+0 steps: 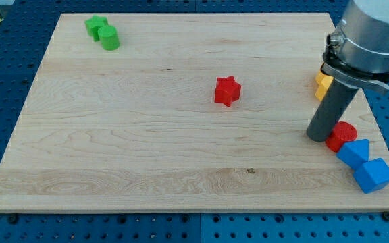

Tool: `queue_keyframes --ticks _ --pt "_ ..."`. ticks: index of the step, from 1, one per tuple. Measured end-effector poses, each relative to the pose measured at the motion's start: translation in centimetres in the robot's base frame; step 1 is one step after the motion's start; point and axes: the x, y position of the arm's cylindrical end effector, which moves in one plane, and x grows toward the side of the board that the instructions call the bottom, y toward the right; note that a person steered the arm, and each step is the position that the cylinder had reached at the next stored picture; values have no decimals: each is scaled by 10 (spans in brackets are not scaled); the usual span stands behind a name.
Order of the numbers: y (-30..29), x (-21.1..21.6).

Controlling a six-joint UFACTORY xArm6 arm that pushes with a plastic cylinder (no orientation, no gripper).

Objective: Point your arm to center

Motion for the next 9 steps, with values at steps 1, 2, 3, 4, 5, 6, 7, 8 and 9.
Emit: queue_keyframes --ticks 1,2,3,4,5,6,7,8,9 --pt "11 0" --pt "12 0" --pt "12 0" --pt "-4 3" --pt "-67 -1" --pt "-130 -12" --pt "-180 -35" --pt "-196 -40" --pt "-216 -42"
